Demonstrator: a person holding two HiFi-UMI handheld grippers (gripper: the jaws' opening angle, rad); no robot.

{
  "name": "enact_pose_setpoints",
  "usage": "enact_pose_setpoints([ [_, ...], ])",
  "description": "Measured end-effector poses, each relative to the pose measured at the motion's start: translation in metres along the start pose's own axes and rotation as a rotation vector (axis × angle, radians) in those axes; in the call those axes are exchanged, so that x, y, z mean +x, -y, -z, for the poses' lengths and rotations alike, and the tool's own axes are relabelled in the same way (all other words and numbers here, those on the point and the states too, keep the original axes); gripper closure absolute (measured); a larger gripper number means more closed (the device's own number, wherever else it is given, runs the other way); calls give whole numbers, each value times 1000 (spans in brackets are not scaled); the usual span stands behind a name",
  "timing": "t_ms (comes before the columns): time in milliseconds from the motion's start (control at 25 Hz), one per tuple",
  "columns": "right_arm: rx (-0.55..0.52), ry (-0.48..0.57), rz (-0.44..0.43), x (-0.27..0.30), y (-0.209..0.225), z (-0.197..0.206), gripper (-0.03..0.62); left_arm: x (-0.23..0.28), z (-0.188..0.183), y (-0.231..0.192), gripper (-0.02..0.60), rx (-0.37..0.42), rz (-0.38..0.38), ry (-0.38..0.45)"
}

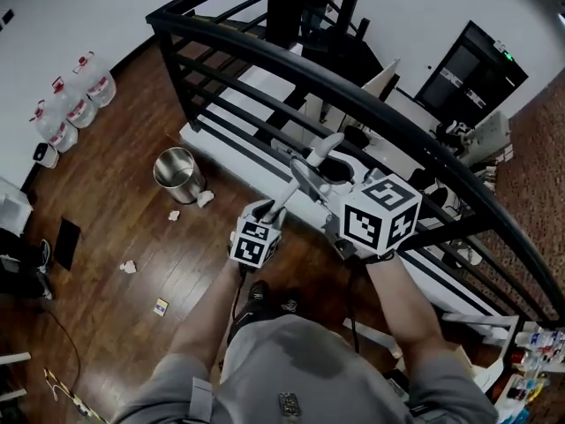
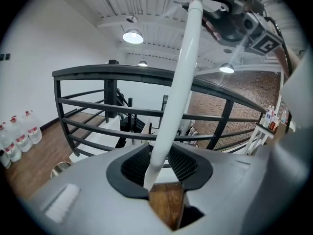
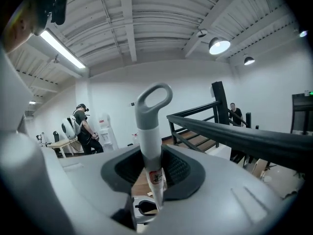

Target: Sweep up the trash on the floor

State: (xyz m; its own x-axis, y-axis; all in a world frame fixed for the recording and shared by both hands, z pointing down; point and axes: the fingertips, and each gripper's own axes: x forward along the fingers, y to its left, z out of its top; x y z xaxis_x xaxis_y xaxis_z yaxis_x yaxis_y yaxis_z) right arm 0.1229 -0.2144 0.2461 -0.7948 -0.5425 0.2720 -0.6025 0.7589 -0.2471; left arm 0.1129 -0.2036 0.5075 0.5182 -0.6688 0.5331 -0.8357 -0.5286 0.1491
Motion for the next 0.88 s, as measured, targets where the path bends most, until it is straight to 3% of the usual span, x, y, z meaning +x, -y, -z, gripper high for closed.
enact_pose_setpoints([
  [240,3,-5,-59,25,-30,4,496,-40,22,-26,459,-14,-29,-10],
  [440,34,21,-136,45,-65,19,497,-82,56,-46,463,23,-27,-47],
  [680,80,43,-379,61,-123,42,502,-148,106,-57,465,-18,-79,-112],
  [880,68,-16,-541,80,-196,76,502,-215,164,-74,463,-65,-140,-174],
])
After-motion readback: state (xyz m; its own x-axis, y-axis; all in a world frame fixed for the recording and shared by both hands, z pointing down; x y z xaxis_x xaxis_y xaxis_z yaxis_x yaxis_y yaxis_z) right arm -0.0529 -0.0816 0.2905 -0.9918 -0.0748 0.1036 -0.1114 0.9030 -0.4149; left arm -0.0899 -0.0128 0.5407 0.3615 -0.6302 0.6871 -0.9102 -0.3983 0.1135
